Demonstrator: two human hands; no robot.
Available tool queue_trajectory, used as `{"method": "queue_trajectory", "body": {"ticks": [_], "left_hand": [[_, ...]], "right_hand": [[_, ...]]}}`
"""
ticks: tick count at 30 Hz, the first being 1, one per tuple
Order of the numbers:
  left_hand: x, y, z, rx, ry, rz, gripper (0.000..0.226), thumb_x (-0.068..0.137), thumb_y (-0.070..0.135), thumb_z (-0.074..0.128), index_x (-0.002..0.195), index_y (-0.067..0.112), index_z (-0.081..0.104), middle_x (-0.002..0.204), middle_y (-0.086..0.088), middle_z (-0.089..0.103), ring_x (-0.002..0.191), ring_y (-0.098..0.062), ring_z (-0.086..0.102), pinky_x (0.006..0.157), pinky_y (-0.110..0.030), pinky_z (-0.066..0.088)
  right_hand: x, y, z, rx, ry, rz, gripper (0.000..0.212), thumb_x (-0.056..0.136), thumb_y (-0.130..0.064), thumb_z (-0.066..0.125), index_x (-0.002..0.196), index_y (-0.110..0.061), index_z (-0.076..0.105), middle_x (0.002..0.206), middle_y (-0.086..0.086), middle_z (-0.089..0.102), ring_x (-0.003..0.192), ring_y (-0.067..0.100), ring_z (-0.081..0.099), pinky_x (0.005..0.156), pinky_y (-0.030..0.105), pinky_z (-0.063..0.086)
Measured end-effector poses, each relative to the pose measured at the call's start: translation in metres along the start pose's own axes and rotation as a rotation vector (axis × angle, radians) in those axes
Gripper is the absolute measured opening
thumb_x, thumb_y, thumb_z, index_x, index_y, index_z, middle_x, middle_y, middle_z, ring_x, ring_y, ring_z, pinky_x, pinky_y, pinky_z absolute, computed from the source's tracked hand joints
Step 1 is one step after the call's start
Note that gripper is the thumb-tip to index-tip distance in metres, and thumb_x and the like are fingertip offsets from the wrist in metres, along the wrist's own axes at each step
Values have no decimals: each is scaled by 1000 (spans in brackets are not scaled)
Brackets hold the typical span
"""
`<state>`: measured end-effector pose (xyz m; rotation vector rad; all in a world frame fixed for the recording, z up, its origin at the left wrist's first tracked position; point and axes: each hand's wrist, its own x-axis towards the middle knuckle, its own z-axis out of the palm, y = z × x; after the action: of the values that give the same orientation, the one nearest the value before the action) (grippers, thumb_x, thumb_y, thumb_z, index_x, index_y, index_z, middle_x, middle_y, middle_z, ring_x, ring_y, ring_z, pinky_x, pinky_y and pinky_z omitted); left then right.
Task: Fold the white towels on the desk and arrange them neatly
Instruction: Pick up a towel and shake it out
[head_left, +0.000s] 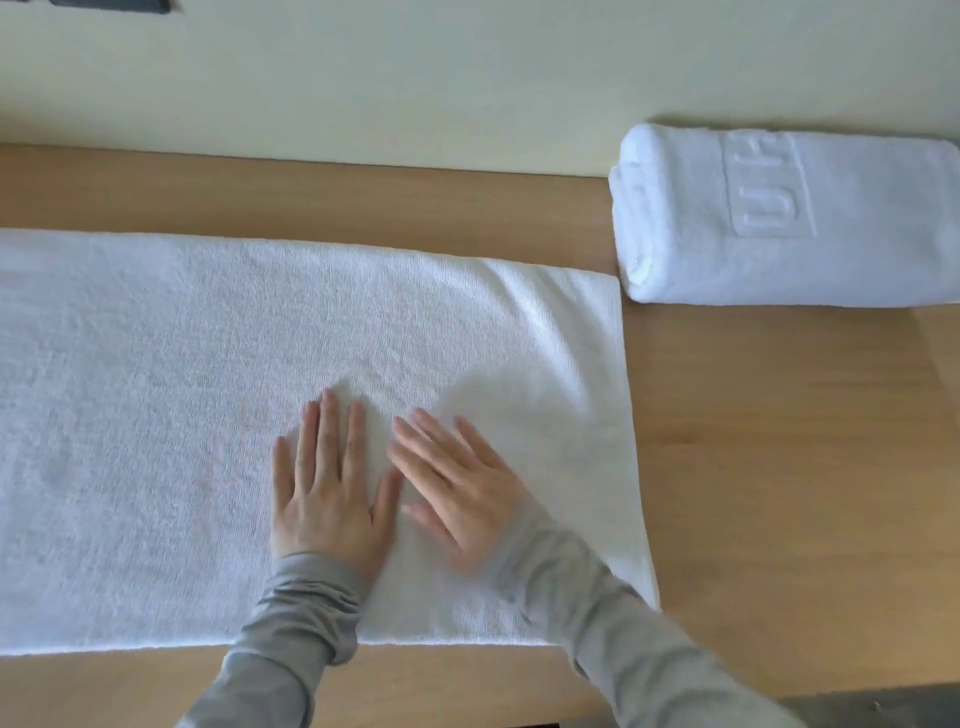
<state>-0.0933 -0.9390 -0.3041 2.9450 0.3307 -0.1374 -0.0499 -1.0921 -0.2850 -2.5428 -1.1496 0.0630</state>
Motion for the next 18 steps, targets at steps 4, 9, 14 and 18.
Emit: {"method": "queue_trajectory", "body": {"ticks": [4,9,14,18], "left_hand": [[0,-1,0,-5,-7,-2,70,92,54,15,150,15,13,157,-7,11,145,-21,8,117,-46,8],[2,2,-2,-6,-10,-25,70,90,55,17,149,16,15,157,-7,12,145,-22,9,117,-46,8],[3,2,-3,0,-15,-27,71,91,56,17,149,16,16,157,-7,13,145,-22,10,117,-46,8],[4,2,-3,-3,-12,-18,70,91,56,18,149,15,18,157,-7,14,145,-23,12,117,-48,11]], "right_hand": [[39,75,-4,-159,-125,-78,54,89,-32,54,135,-7,45,144,11,42,134,30,38,107,55,29],[64,195,-44,-240,-142,464,61,99,-34,34,146,-1,14,156,16,9,145,27,6,118,43,7],[73,140,-34,-192,76,606,62,98,-33,33,143,7,19,153,25,12,143,36,9,118,44,5],[43,47,5,-146,4,260,59,93,-34,30,141,1,32,150,16,30,140,31,23,113,51,18]]}}
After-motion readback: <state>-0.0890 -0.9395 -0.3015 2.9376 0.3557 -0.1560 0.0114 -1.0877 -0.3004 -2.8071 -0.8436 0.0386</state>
